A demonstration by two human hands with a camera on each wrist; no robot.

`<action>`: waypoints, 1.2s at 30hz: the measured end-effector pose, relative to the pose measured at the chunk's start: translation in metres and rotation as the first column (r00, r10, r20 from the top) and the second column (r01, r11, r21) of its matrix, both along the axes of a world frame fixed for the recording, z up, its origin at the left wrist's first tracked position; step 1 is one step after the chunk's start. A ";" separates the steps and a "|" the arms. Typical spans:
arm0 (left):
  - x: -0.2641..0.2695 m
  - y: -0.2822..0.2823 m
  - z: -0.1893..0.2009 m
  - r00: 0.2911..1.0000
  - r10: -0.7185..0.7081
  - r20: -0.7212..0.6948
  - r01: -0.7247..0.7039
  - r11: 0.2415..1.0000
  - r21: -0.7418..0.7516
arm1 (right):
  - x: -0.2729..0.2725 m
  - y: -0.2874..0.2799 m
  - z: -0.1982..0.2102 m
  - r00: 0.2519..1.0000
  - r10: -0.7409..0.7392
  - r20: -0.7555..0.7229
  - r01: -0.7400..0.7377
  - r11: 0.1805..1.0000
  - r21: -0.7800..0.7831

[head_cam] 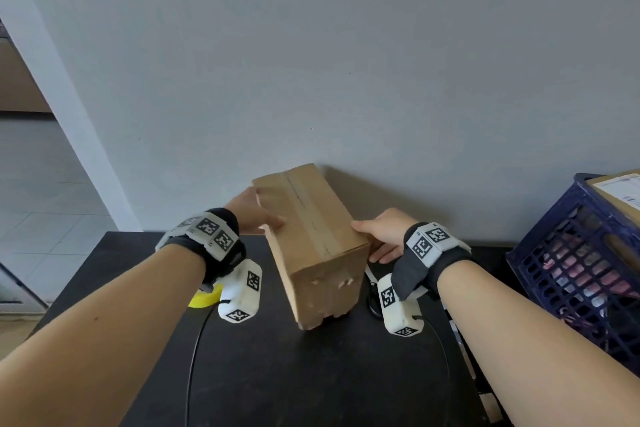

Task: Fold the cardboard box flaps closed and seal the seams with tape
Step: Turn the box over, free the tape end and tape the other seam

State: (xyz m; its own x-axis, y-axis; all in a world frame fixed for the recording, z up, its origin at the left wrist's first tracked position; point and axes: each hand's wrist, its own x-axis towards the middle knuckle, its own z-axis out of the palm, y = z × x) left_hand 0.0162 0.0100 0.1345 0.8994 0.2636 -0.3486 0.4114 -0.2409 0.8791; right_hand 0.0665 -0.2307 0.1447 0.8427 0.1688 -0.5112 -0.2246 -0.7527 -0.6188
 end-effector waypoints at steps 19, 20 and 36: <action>-0.053 0.117 -0.058 0.999 -0.038 -0.033 0.049 0.902 0.429 | -0.047 0.189 0.013 0.932 0.226 0.282 -0.312 0.898 0.310; -0.058 0.124 -0.065 0.998 -0.040 -0.046 0.055 0.905 0.423 | -0.050 0.203 0.004 0.921 0.279 0.273 -0.350 0.900 0.259; -0.065 0.147 -0.166 0.937 -0.282 -0.208 0.347 0.675 0.651 | -0.039 0.250 -0.120 0.949 0.313 -0.039 -0.314 0.930 -0.188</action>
State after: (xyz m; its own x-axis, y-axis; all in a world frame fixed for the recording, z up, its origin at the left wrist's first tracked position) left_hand -0.0491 0.1570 -0.0318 0.9491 0.1624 -0.2699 0.2640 -0.8777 0.3999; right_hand 0.0275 0.0198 0.0249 0.7584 0.3231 -0.5661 0.0377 -0.8888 -0.4568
